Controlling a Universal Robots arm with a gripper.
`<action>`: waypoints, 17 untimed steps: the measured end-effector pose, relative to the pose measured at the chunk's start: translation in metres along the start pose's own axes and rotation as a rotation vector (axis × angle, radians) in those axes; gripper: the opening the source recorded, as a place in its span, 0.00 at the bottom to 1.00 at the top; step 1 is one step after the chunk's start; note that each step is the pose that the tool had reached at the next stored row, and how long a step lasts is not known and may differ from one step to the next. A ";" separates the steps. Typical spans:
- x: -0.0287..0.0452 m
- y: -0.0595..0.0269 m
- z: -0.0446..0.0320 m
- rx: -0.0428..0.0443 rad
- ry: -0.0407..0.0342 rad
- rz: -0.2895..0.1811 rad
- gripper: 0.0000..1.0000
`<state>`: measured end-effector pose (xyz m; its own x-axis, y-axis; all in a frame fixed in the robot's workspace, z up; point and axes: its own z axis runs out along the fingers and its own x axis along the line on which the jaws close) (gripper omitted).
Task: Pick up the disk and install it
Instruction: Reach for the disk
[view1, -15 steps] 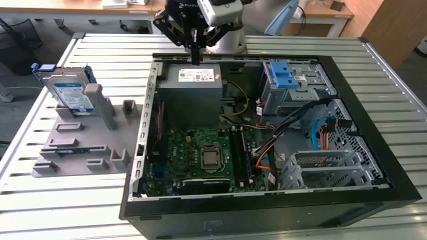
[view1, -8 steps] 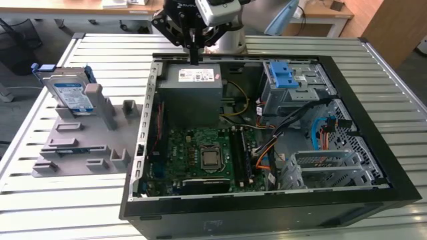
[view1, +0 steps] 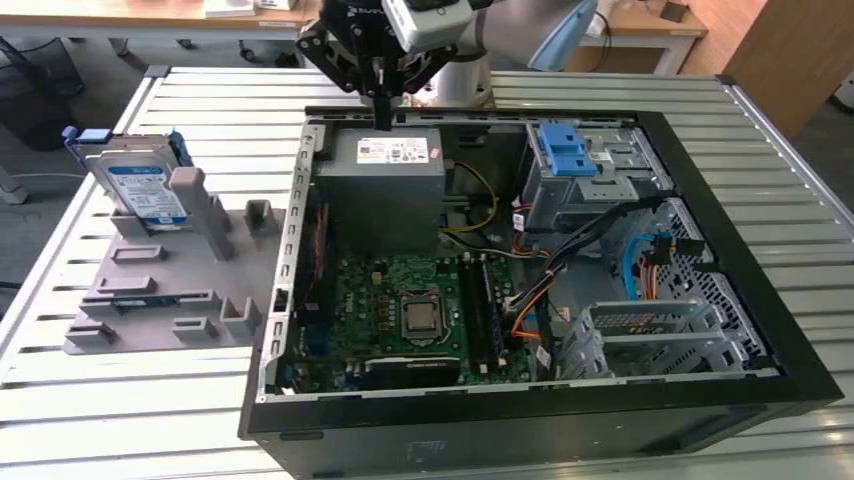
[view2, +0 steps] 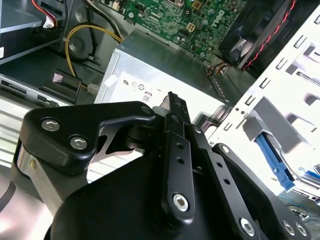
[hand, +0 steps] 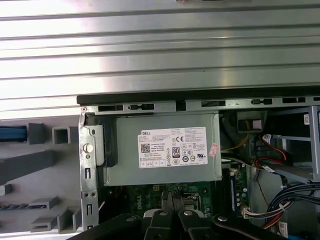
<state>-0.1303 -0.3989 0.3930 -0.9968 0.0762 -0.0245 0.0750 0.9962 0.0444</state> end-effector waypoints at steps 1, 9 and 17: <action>0.0007 -0.0001 0.0000 0.0000 0.0000 0.000 0.11; 0.0054 -0.0004 0.0003 0.0000 0.0001 0.000 0.11; 0.0094 -0.0007 0.0005 0.0000 0.0002 0.000 0.11</action>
<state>-0.1397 -0.3989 0.3923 -0.9968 0.0762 -0.0243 0.0751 0.9962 0.0443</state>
